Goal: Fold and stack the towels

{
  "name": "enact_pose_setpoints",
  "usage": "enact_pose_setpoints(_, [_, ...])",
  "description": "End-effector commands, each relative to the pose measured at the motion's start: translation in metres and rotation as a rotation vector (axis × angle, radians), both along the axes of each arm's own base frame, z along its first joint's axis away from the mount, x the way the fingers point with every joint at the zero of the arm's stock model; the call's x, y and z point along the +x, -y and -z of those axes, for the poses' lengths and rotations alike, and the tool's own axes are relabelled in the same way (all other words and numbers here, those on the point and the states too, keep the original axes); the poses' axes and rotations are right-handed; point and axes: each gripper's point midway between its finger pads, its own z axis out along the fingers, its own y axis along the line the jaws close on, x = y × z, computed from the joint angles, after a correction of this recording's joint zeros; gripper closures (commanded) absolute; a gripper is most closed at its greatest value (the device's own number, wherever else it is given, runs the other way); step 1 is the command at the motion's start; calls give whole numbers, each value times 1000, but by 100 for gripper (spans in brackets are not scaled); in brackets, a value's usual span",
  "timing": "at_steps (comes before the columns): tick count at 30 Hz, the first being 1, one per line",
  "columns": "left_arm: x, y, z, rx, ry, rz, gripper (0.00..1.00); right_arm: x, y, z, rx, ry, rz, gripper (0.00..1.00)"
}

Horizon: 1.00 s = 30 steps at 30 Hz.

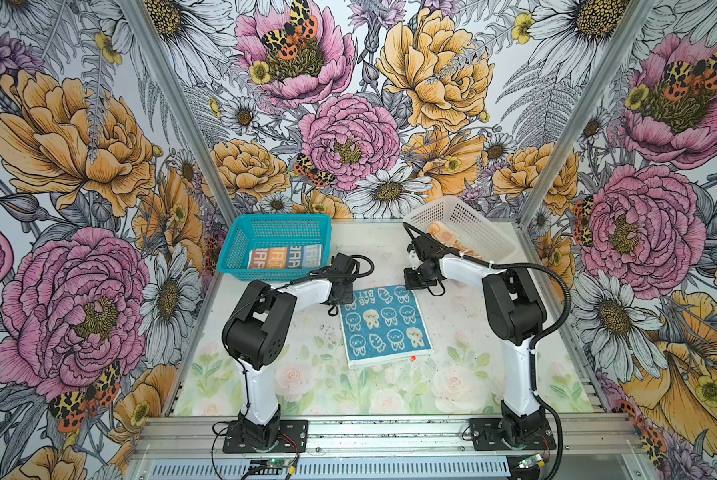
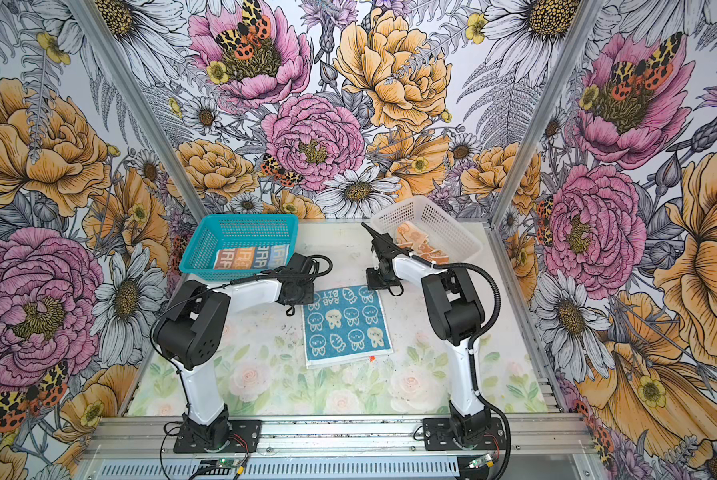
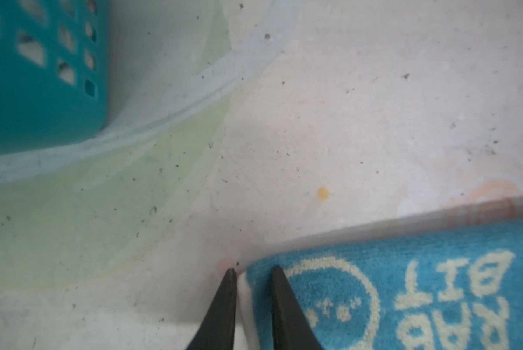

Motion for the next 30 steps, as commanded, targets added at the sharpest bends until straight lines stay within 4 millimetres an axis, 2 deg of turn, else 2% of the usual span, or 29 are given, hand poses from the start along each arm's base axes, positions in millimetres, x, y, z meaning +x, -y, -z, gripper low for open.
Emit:
enact_pose_setpoints(1, [-4,-15,1,40,-18,-20,83,-4,2,12,-2,-27,-12,100])
enact_pose_setpoints(6, [-4,-13,6,30,-30,-16,93,-4,2,6,1,-16,-13,100])
enact_pose_setpoints(9, [-5,-7,1,17,-21,-7,100,-2,0,-3,17,-2,-13,100])
enact_pose_setpoints(16, [-4,6,-26,26,45,59,100,-3,-1,-34,67,37,3,100])
enact_pose_setpoints(17, [-2,6,-41,14,79,62,100,-4,0,-36,73,37,3,100])
enact_pose_setpoints(22, [-2,11,-68,-3,144,80,100,-14,3,-47,95,38,7,100])
enact_pose_setpoints(26, [-8,17,-87,-17,189,102,100,-24,9,-64,105,64,10,100])
enact_pose_setpoints(30, [-18,20,-92,-37,199,107,100,-36,12,-73,124,68,10,100])
